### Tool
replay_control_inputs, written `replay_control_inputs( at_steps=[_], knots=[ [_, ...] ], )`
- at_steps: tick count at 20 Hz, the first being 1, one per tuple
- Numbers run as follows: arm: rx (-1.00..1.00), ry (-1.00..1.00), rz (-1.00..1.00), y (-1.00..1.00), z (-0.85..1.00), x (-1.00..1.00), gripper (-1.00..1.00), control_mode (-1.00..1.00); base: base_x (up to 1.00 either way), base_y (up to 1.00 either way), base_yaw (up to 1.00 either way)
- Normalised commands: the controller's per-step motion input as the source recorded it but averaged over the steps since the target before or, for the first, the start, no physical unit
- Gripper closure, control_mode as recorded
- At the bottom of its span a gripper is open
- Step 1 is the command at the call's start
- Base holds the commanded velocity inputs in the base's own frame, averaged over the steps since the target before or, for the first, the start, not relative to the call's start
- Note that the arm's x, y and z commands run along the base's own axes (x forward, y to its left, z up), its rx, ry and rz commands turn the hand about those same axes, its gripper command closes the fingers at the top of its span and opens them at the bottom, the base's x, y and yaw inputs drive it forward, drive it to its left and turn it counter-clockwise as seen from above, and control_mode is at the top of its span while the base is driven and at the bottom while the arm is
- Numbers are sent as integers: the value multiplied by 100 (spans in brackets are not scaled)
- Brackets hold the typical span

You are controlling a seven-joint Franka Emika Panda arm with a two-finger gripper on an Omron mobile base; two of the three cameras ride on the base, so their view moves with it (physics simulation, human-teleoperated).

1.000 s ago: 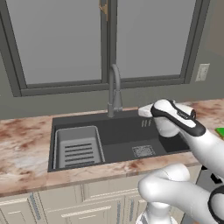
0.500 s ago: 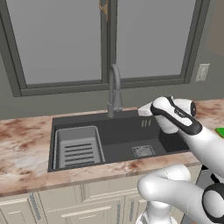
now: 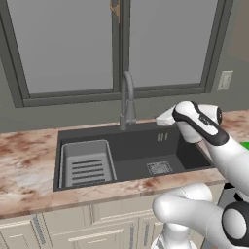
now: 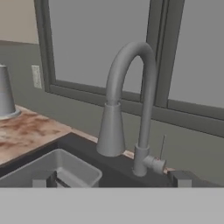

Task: Soak the sponge with water for a few seconds and then drop it inside the sink.

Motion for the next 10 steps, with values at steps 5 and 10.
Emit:
replay_control_inputs(
  at_steps=[5,10],
  knots=[
    [0,-7,3,0,0,0,-100,-100,0,0,0],
    [0,-6,2,0,0,0,-100,-100,0,0,0]
  ],
)
